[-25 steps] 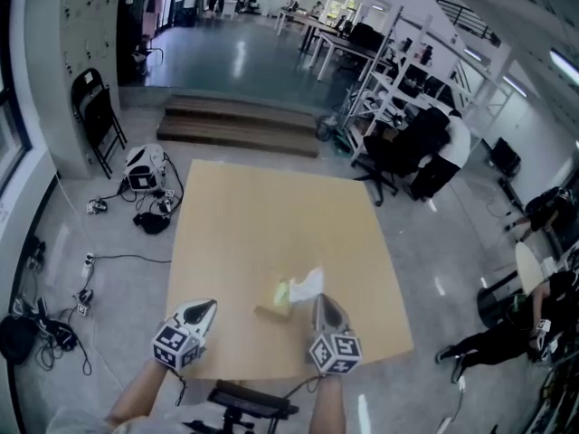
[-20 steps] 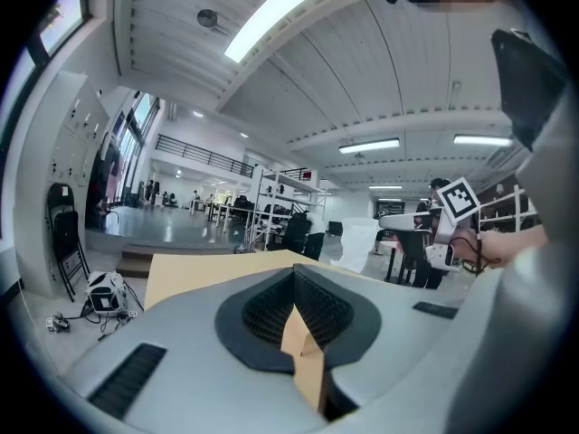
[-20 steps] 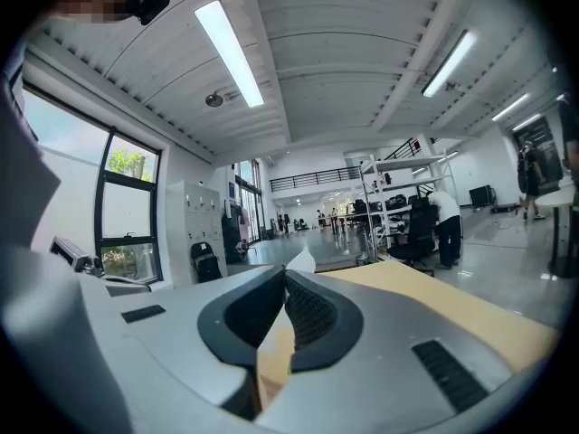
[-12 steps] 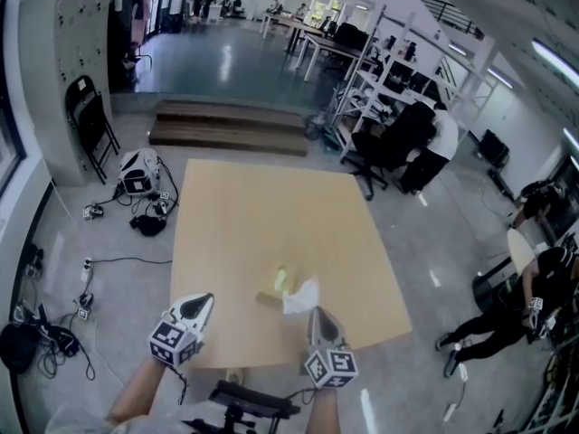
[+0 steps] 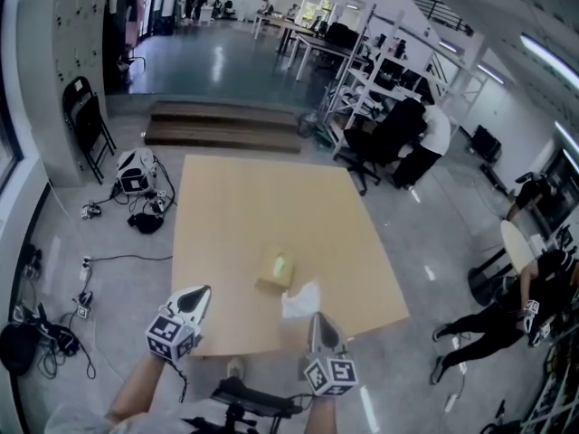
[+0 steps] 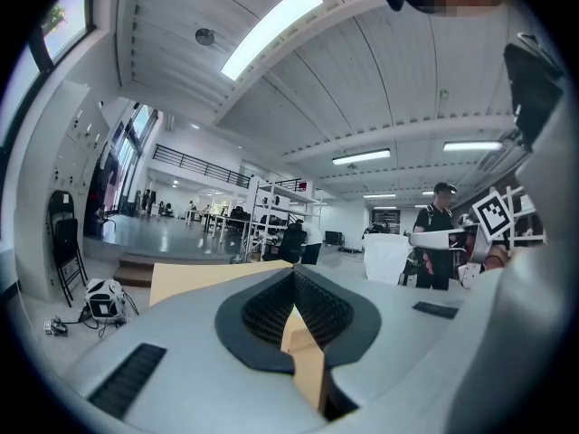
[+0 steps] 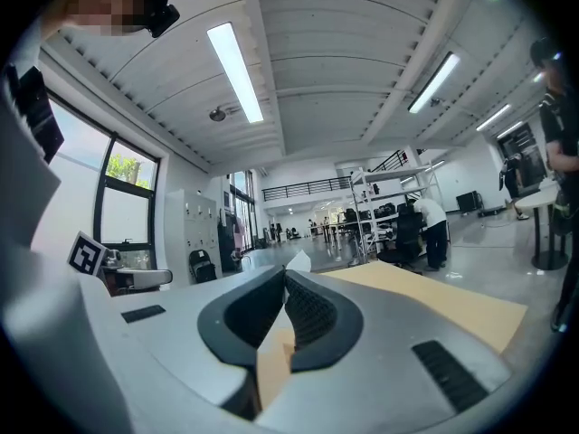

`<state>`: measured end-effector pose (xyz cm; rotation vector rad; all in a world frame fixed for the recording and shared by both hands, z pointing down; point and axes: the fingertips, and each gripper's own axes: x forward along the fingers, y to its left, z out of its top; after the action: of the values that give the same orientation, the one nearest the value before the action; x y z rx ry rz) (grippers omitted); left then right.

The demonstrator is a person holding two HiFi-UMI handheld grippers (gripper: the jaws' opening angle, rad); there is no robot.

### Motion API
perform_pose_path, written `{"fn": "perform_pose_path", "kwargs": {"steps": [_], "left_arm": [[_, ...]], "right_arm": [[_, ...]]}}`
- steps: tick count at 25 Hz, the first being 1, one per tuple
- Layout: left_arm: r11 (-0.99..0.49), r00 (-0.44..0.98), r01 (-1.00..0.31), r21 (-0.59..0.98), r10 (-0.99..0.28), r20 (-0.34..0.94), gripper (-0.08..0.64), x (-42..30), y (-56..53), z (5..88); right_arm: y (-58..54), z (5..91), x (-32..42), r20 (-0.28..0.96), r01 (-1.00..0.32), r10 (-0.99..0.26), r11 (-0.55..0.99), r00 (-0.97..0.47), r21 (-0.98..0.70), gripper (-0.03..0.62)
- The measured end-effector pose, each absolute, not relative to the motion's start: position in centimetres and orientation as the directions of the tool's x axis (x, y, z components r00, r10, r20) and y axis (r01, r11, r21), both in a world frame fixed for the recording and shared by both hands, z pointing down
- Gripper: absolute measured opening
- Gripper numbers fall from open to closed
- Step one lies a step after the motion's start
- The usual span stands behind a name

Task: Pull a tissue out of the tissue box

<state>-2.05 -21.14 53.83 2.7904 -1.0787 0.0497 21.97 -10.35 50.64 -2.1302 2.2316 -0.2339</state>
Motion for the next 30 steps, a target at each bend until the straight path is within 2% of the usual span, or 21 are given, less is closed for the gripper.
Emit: {"fn": "perform_pose_path", "kwargs": {"steps": [30], "left_arm": [[-0.751,0.759,-0.651,0.106,-0.647,0.077,0.006,-3.0,-19.0,53.5]], "right_arm": [[-7.7,51.2,20.4,0.059,-0.992,-0.997,0.040,-0.047,-0.119,0.003]]}}
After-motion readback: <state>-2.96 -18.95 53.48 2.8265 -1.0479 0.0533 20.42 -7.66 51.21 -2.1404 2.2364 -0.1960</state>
